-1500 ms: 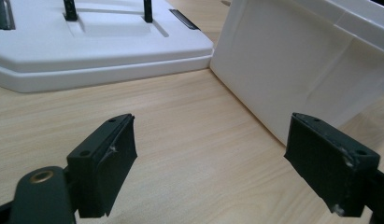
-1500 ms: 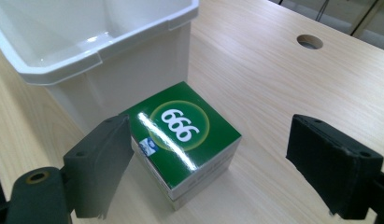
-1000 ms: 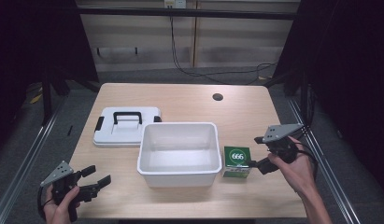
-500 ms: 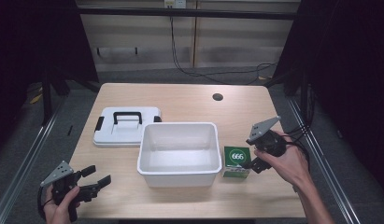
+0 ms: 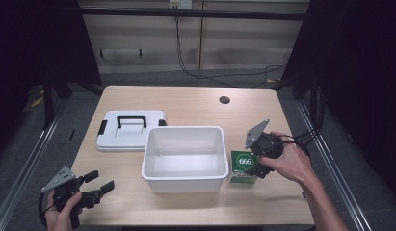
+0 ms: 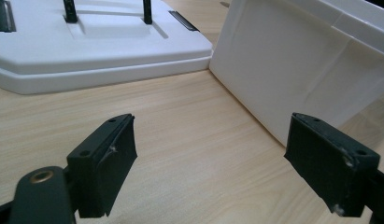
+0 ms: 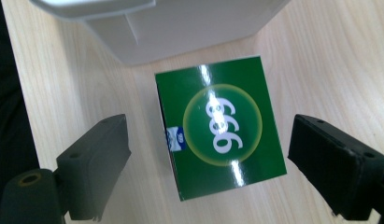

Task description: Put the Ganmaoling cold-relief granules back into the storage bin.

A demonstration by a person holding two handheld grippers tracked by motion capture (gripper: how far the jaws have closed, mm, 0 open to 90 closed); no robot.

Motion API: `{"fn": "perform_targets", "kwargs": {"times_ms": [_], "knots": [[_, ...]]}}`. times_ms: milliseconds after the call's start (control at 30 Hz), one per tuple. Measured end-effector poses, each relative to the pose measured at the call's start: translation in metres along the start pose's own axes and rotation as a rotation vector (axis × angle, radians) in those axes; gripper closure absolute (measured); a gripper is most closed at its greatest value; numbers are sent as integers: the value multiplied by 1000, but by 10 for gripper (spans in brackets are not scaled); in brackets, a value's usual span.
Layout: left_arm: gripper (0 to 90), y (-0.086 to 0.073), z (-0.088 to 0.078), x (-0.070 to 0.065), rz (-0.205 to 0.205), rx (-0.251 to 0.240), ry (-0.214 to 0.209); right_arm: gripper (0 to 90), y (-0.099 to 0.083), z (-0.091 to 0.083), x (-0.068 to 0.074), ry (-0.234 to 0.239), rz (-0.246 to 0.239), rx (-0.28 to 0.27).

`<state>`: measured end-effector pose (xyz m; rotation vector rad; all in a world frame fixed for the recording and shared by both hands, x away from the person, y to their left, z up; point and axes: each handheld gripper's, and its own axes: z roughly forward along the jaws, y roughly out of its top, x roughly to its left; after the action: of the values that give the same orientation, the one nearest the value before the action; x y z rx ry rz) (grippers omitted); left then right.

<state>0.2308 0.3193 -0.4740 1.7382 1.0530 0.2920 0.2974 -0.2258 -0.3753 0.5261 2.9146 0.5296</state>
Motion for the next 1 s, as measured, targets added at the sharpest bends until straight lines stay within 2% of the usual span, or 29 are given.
{"fn": "perform_targets", "kwargs": {"times_ms": [200, 233, 300, 433, 533, 600, 767, 833, 1000], "knots": [[159, 0, 0, 0, -3, 2, -3, 101, 3, 7, -5, 5, -46, 33], [159, 0, 0, 0, -3, 2, -3, 97, 4, 7, -4, 12, -37, 53], [159, 0, 0, 0, -1, 3, -3, 94, 5, 9, -6, 6, -53, 49], [159, 0, 0, 0, -4, 1, -4, 89, 8, 13, -7, 28, -65, 76], [159, 0, 0, 0, -4, 2, -5, 89, 11, 18, -8, 43, -81, 117], [159, 0, 0, 0, -5, 4, -6, 89, 14, 21, -9, 25, -94, 135], [159, 0, 0, 0, -5, 4, -6, 89, 21, 23, -12, 41, -116, 162], [159, 0, 0, 0, -4, 2, -8, 89, 23, 26, -12, 63, -128, 177], [159, 0, 0, 0, -5, 3, -9, 89, 23, 33, -14, 67, -134, 202]]}}
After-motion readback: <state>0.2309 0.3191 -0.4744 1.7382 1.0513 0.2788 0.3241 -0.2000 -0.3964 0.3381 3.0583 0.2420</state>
